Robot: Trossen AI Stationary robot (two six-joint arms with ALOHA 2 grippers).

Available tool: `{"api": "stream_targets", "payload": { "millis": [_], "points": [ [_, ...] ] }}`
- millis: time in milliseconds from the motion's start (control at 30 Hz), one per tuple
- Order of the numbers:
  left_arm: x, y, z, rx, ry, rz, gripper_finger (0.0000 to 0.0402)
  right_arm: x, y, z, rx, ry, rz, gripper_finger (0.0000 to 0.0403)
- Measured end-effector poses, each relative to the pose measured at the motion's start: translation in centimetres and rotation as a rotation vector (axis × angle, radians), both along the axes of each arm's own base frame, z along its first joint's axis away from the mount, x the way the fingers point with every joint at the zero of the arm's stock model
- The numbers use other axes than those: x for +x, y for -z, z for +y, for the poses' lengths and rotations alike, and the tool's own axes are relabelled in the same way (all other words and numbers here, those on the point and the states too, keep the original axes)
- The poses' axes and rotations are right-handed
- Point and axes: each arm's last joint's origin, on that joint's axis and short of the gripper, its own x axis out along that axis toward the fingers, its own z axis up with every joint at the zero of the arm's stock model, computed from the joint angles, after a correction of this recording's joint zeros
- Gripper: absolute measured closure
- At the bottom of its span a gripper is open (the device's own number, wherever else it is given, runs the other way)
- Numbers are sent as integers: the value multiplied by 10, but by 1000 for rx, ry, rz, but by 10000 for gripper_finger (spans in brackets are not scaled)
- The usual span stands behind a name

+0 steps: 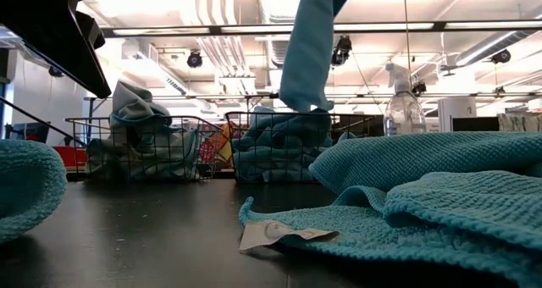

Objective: Sort microfiber towel by color & place in baskets
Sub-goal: Put the blue microfiber towel into the right wire basket

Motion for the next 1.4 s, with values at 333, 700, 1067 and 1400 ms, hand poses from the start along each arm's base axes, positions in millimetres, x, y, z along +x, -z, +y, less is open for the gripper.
{"api": "stream_targets", "payload": {
  "millis": [333,700,1067,1400],
  "points": [
    [0,0,0,0,0,0,272,11,17,-39,11,106,72,394],
    [-1,0,-1,2,9,1,272,21,40,-71,109,163,79,394],
    [-1,0,-1,2,9,0,272,24,72,-62,417,-172,222,394],
    [-1,0,-1,2,9,0,272,15,90,-57,540,-185,404,345]
  ]
}}
